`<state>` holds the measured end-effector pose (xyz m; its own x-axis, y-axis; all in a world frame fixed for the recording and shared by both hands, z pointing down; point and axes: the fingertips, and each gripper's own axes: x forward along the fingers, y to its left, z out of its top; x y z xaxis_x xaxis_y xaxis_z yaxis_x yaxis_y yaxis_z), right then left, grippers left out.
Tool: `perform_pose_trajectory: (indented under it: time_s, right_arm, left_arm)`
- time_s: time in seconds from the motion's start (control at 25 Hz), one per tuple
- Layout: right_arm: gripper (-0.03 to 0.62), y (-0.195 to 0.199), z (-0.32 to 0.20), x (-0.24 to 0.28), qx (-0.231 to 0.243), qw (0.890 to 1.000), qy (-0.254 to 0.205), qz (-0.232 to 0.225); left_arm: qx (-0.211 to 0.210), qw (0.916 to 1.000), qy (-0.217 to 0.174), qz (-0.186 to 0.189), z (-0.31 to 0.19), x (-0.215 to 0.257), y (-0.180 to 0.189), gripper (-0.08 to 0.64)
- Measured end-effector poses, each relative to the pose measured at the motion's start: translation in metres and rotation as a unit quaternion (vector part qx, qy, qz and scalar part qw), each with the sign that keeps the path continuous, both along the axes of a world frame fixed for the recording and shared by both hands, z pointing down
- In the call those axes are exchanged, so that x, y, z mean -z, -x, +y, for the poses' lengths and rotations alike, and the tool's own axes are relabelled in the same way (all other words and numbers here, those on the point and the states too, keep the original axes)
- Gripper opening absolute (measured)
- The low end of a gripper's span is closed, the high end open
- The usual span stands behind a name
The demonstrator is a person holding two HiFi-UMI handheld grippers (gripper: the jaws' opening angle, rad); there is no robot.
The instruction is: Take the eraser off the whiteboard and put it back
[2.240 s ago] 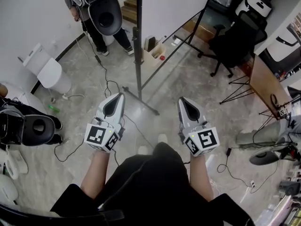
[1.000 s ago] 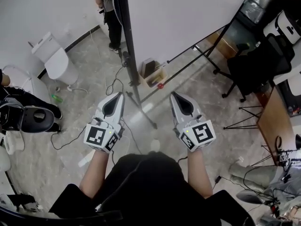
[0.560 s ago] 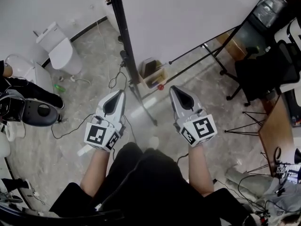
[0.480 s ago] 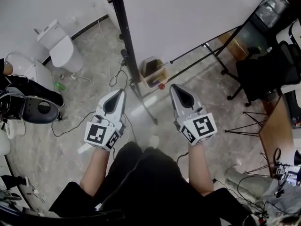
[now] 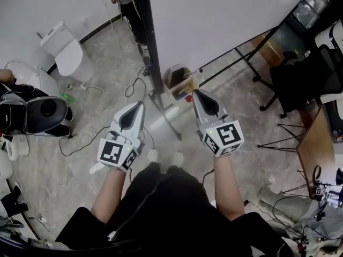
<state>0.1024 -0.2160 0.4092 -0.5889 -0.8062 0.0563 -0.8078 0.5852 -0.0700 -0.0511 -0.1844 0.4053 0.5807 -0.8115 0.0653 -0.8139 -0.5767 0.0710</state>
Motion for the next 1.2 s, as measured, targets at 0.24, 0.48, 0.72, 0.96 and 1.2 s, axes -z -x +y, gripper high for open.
perform_pose_trajectory:
  time_s: [0.24, 0.48, 0.72, 0.96, 1.2]
  right_arm:
    - [0.067, 0.011, -0.023, -0.022, -0.02, 0.999, 0.014, 0.021]
    - [0.134, 0.021, -0.043, -0.036, -0.022, 0.999, 0.035, -0.001]
    - [0.161, 0.027, -0.057, -0.05, -0.031, 0.998, 0.049, 0.003]
    - [0.22, 0.031, -0.068, -0.063, -0.028, 0.997, 0.066, 0.01]
    - [0.277, 0.031, -0.084, -0.072, -0.027, 0.996, 0.078, 0.025]
  left_arm:
    - [-0.018, 0.9998, 0.001, -0.002, -0.008, -0.001, 0.011, 0.005]
    - [-0.029, 0.9995, 0.008, 0.0, -0.015, -0.008, 0.014, 0.005]
    - [-0.042, 0.999, 0.009, 0.005, -0.022, -0.012, 0.007, 0.005]
    - [-0.056, 0.9984, 0.008, 0.005, -0.027, -0.012, -0.004, 0.005]
    - [-0.059, 0.9982, 0.011, 0.0, -0.028, -0.014, -0.004, 0.005]
